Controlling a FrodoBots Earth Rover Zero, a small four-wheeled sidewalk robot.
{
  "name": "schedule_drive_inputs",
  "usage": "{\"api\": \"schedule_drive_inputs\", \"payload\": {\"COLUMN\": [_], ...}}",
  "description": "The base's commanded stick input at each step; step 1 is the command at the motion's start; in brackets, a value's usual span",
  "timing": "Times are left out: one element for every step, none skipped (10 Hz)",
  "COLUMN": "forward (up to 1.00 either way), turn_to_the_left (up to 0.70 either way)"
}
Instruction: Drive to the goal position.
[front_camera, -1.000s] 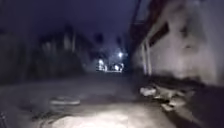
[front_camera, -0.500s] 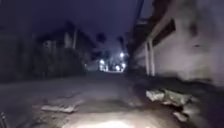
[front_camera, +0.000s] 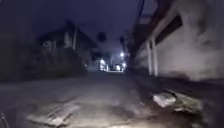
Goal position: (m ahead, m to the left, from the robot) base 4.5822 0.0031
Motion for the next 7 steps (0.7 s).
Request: {"api": "schedule_drive_inputs", "payload": {"forward": [0.70,0.70,0.70,0.70,0.70,0.70,0.70], "turn_to_the_left": [0.00,0.00,-0.09,-0.21,-0.32,-0.35,-0.35]}}
